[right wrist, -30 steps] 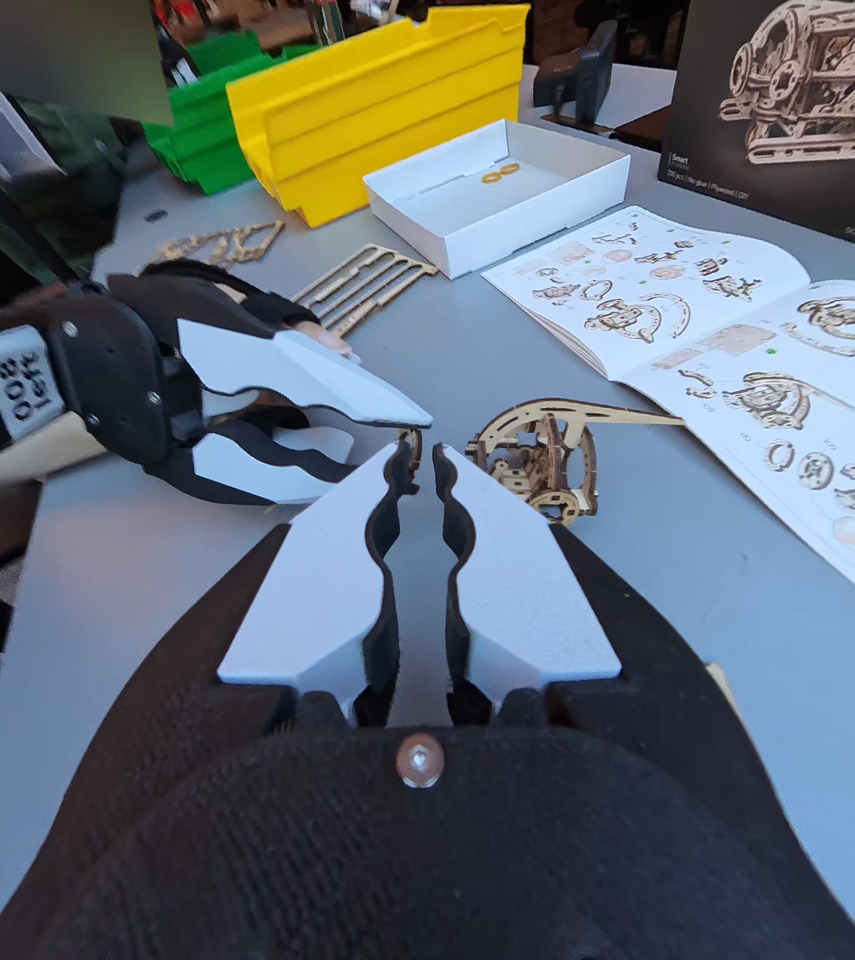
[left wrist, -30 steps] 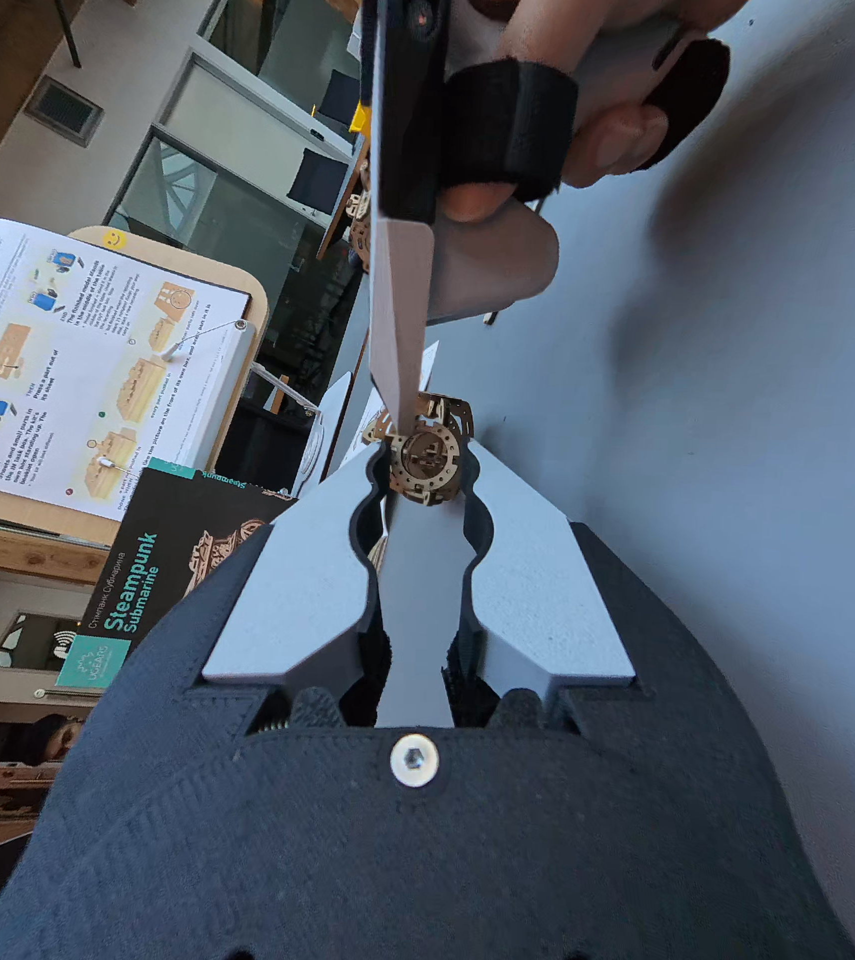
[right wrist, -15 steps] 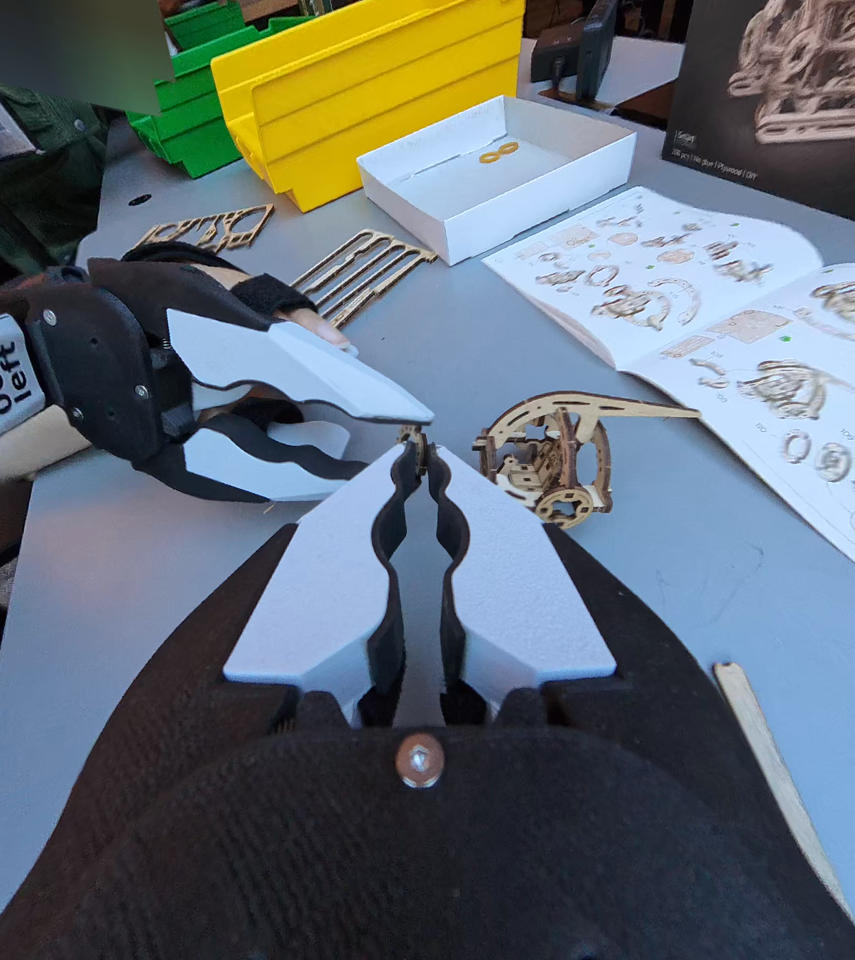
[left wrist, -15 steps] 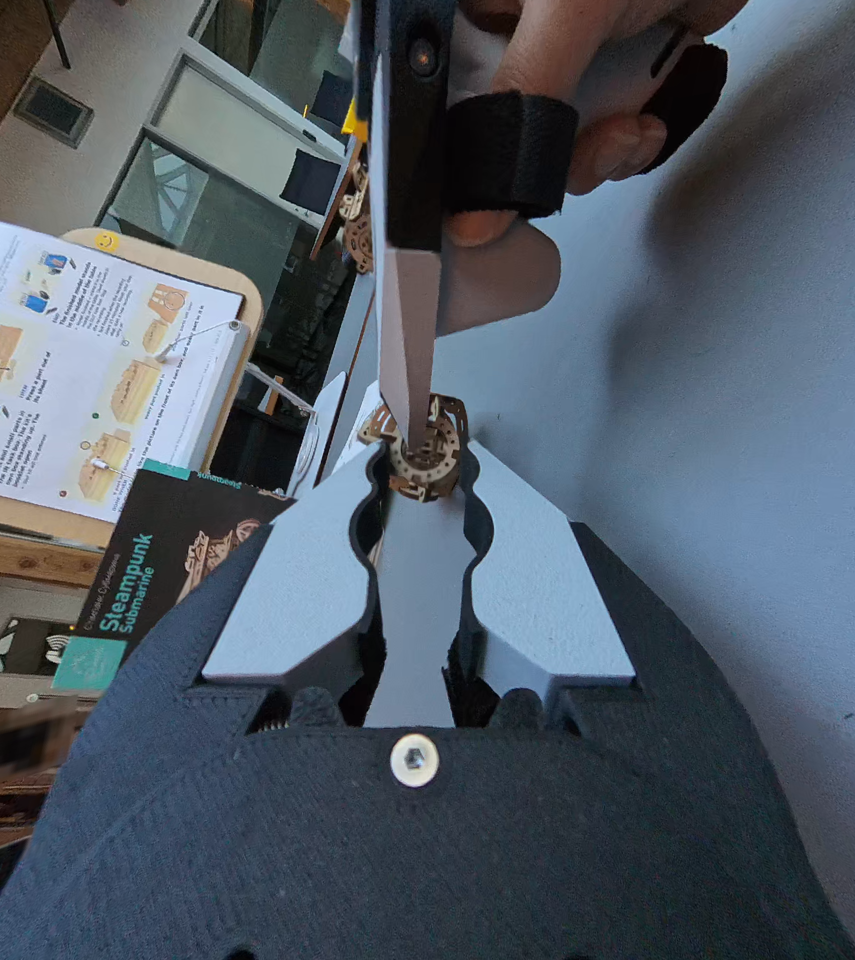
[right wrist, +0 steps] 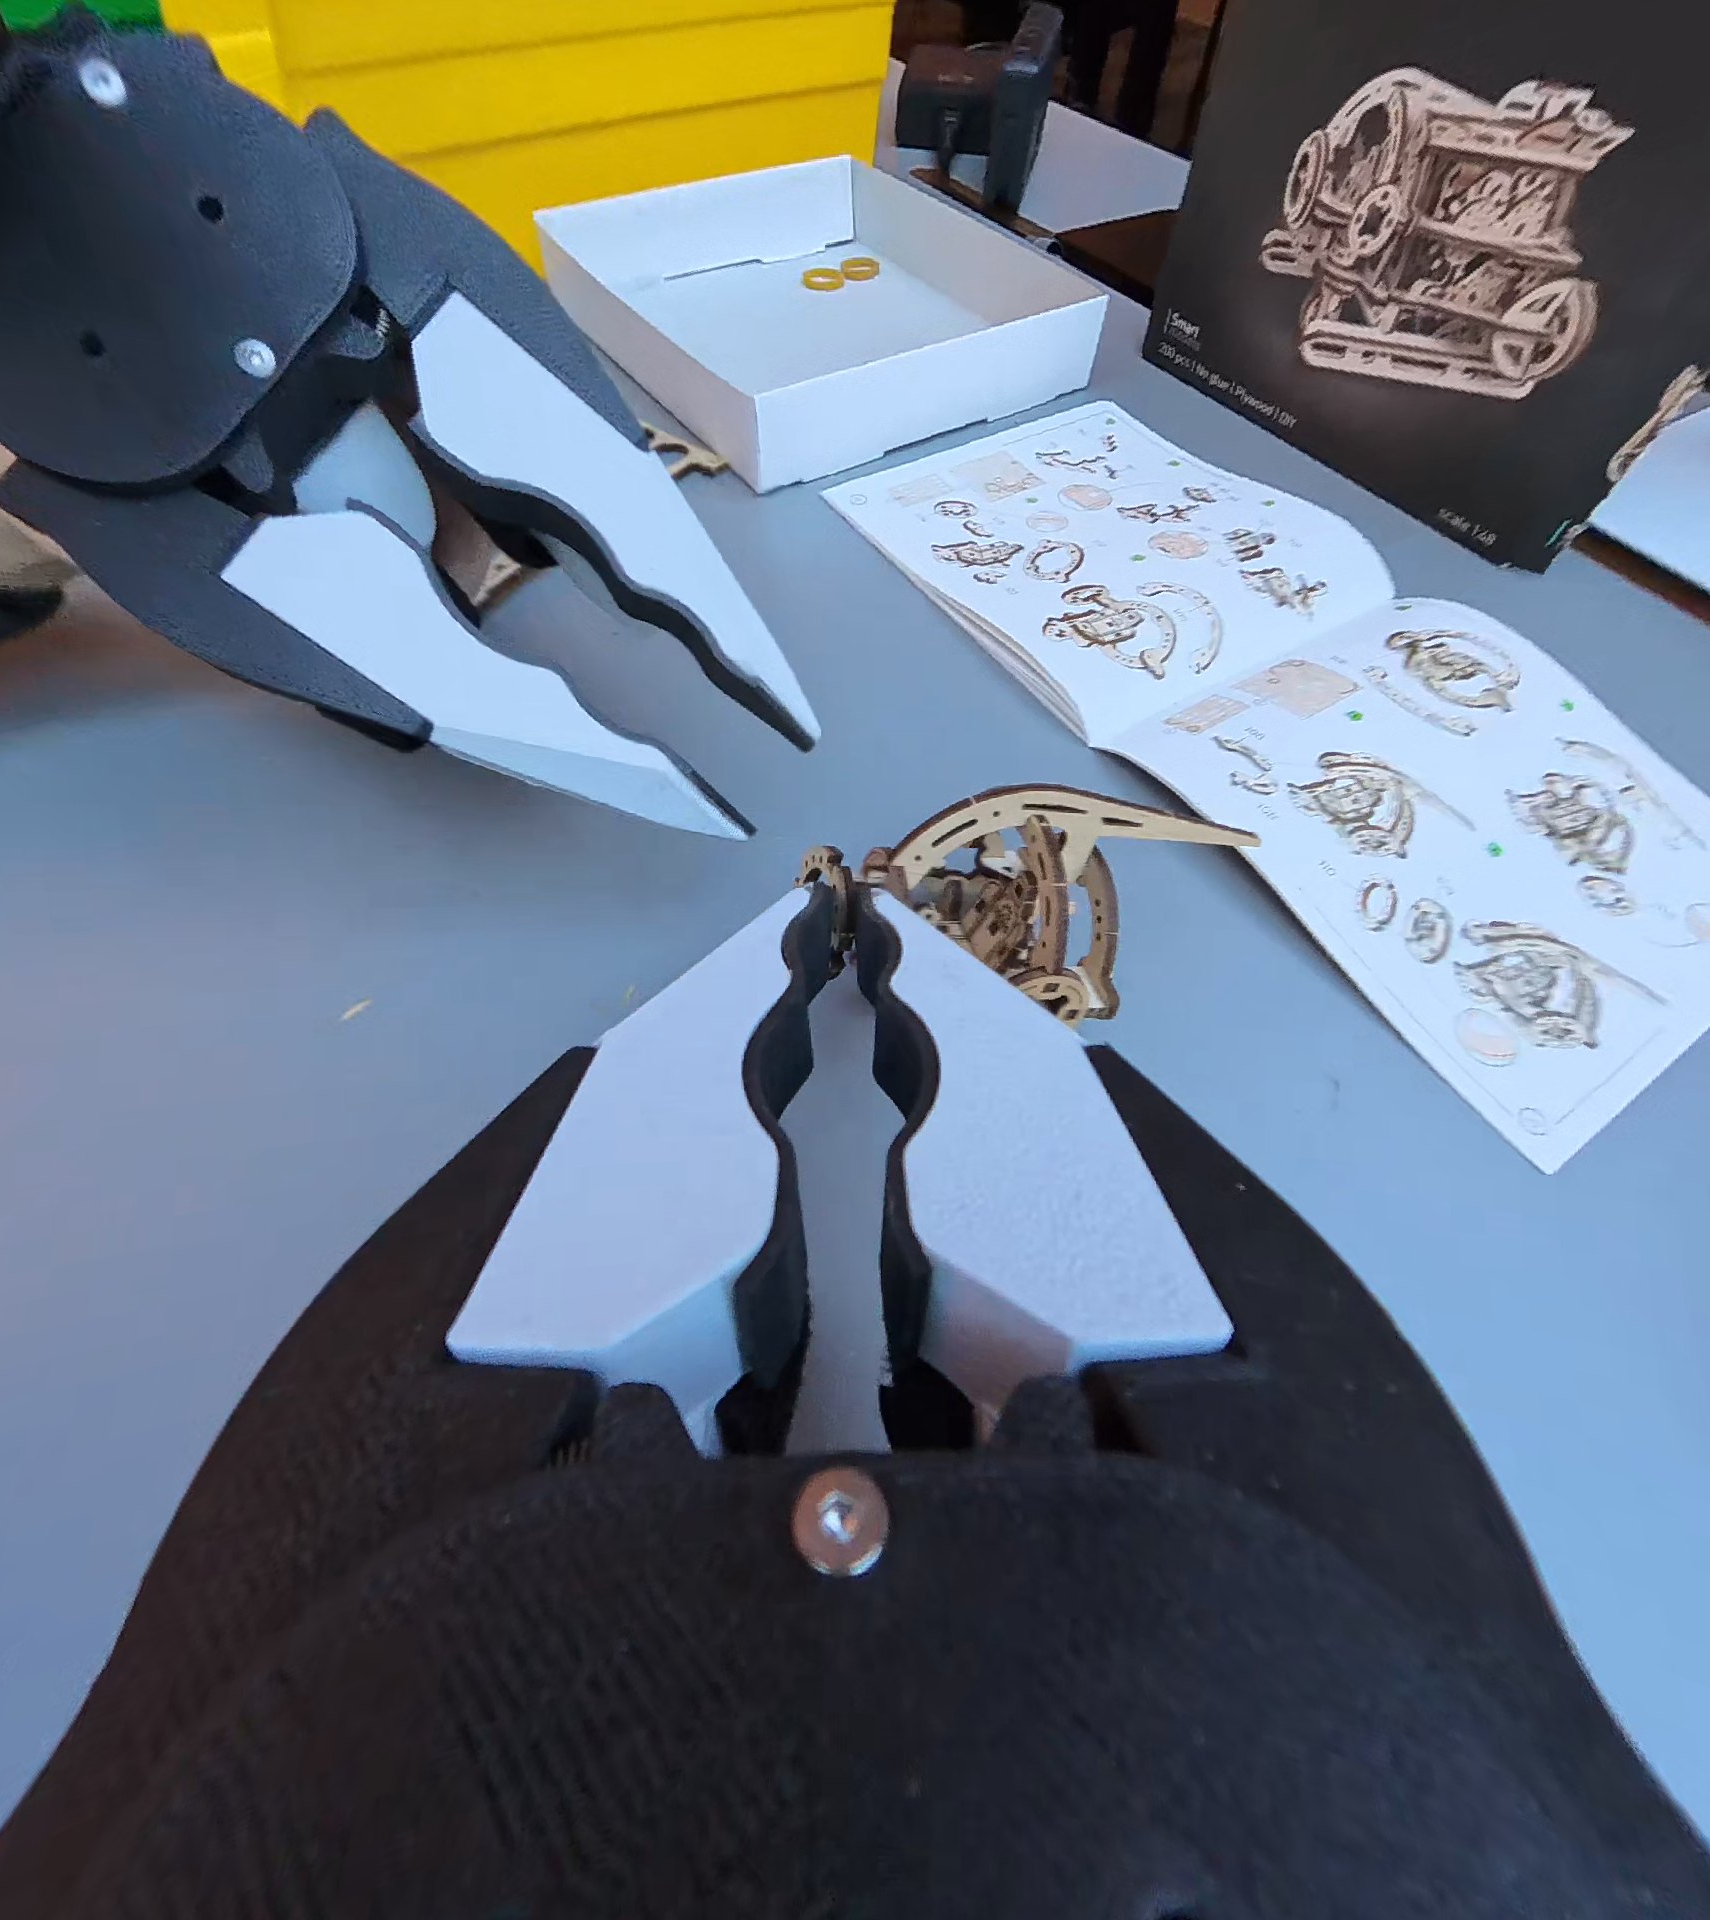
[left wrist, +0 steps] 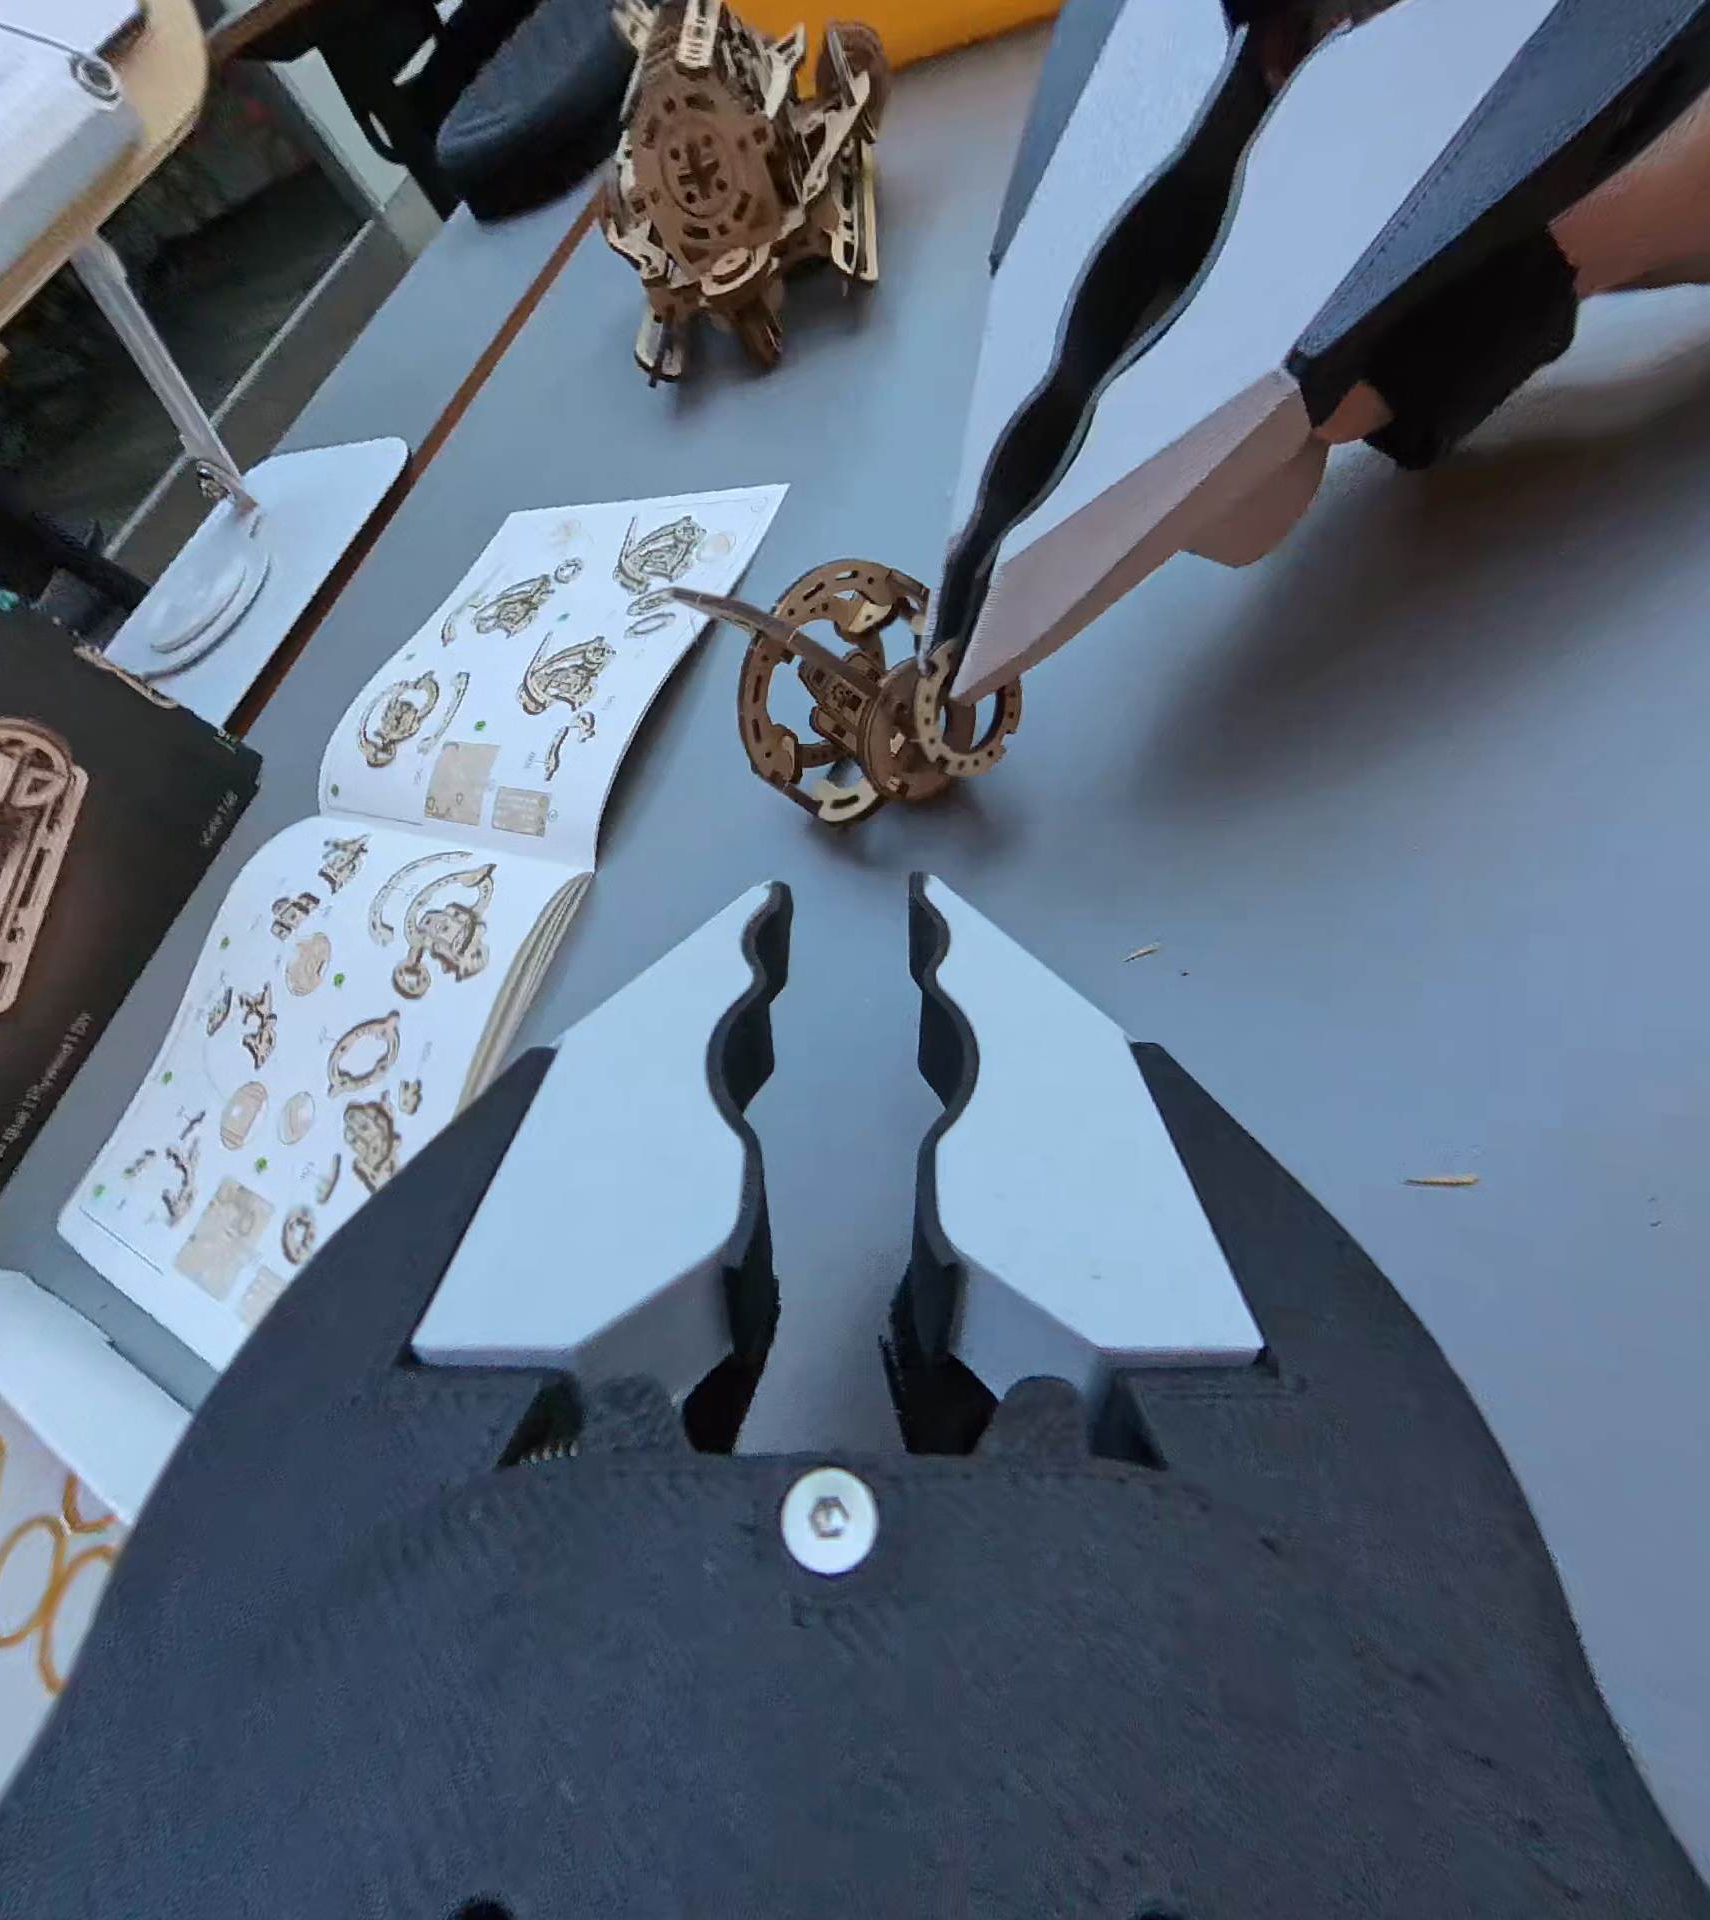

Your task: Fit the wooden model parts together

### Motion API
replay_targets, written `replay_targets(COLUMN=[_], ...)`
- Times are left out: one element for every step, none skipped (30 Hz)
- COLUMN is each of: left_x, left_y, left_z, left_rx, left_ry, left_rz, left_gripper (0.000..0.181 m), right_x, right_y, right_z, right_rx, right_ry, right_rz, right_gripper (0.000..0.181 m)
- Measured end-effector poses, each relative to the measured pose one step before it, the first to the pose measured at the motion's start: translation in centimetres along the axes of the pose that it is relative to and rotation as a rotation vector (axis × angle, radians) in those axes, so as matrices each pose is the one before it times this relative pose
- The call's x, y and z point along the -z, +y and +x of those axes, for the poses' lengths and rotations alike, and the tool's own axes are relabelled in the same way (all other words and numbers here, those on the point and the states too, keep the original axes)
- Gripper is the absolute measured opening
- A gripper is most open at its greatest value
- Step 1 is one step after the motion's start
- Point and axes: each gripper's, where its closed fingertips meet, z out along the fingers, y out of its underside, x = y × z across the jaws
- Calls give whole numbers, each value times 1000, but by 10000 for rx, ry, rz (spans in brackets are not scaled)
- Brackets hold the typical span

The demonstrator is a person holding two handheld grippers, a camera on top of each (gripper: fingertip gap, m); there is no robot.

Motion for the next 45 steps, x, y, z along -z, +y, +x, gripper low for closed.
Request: replay_targets(left_x=[-235, -215, -248, -263, -242, -202, -182, -138, -129, -102, -90, -30, 37, 93, 71, 46, 3, -51, -63, -86, -117, -138, -156, -184, -182, -153, -130, -103, -90, -98, -99, -53, 49, 140, 170, 134, 46, -11, -53, -66, -54, -10, 28, 60, 66], left_y=[-150, -142, -46, 49, -28, -98, -145, -223, -254, -223, -213, -251, -217, -190, -131, -40, 81, 128, 22, -94, -72, -17, 42, 60, -105, -164, -85, 2, 16, 29, 48, 44, -39, -197, -274, -192, -58, 74, 152, 183, 200, 149, 33, -134, -206], left_z=[273, 404, 355, -162, -567, -159, -19, -129, -104, -169, -274, -87, 38, -10, 197, 364, 38, -66, 175, 115, -16, -75, -47, 3, 46, 75, -48, -70, 42, 120, 245, 121, -67, -14, 35, 32, -22, -102, -75, 0, -44, 4, 40, 2, -4], left_rx=[-294, -71, 59, 2, -42, -13, 55, -4, -124, -166, -111, 21, 150, 229, 251, 214, 196, 173, 149, 119, -4, -137, -177, -132, -97, -98, -82, -38, 64, 176, 216, 173, 91, 40, 56, 94, 94, 74, 39, 4, -10, -10, 16, 52, 56], left_ry=[283, 445, 472, 158, -132, 108, 168, 40, -16, -100, -176, -68, -5, -74, 24, 118, -79, -109, 63, 17, -69, -106, -87, -32, 6, 39, -30, -8, 78, 162, 275, 221, 106, 96, 114, 125, 117, 74, 81, 96, 51, 55, 69, 49, 61], left_rz=[-167, -153, -146, -114, 30, 125, 127, 135, 133, 94, 93, 111, 93, 91, 78, 43, -11, -37, 17, 54, 4, -32, -55, -59, 46, 103, 40, 1, 2, 25, 38, 19, 26, 144, 204, 154, 43, -47, -88, -109, -103, -61, 6, 92, 112], left_gripper=[19, 21, 24, 27, 27, 28, 29, 29, 29, 28, 28, 28, 26, 23, 20, 17, 12, 10, 11, 12, 19, 25, 26, 23, 18, 17, 17, 19, 19, 18, 15, 15, 21, 23, 20, 17, 17, 16, 14, 13, 14, 14, 13, 12, 12], right_x=[25, 3, -32, -48, -39, 33, 104, 139, 148, 124, 57, 20, -8, 12, 34, 36, 30, -3, -18, -26, -44, -35, 37, 100, 76, 29, -29, -42, -42, -18, -21, -35, -64, -53, -13, 4, 0, -2, -5, -9, -27, -27, -8, -13, -14], right_y=[-18, 19, 94, 120, 157, 105, 76, 101, 24, -14, 14, 42, 76, 230, 164, -45, 73, 27, -102, -66, 0, 55, 51, -98, -125, -37, 28, 61, 71, 42, 35, 71, 43, 25, -4, -53, -36, 5, 1, -8, 1, 10, 3, 5, 6], right_z=[187, 144, 84, 37, 28, 92, 248, 381, 318, 174, -3, -101, -190, 126, 56, -311, 92, 97, -132, -53, -60, -71, 142, 164, 99, 64, -44, -26, 60, 52, 28, -13, -72, -71, 76, 45, 18, 16, 10, 20, 27, 18, -14, -13, -9], right_rx=[252, 201, 133, 81, 42, 80, 181, 254, 205, 65, -74, -116, -43, 21, 110, 157, 12, -22, -15, 6, 88, 136, 145, 210, 172, 60, -31, -38, -19, -17, -30, -46, -75, -59, -12, 10, -1, -2, 17, 26, 30, 37, 42, 33, 24], right_ry=[229, 172, 107, 68, 40, 74, 175, 243, 187, 59, -89, -170, -208, 8, -24, -239, 47, 47, -92, -22, -18, -10, 144, 170, 110, 61, -38, -38, 11, -1, -29, -54, -90, -87, 22, 13, 4, 16, 20, 32, 38, 32, 20, 20, 17], right_rz=[-8, -33, -61, -57, -80, -63, -49, -54, 2, 53, 49, 45, 40, -72, -50, 85, 4, -5, 68, 55, 11, -20, -32, 63, 86, 27, -18, -26, -23, 6, 9, -9, 6, -11, 3, 36, 26, -7, -2, 2, -6, -16, -7, -9, -6], right_gripper=[2, 2, 2, 2, 2, 2, 2, 2, 2, 2, 2, 2, 2, 2, 2, 2, 2, 2, 2, 2, 2, 2, 2, 2, 2, 2, 2, 2, 2, 2, 2, 2, 2, 2, 2, 2, 2, 2, 2, 2, 2, 2, 2, 2, 2])
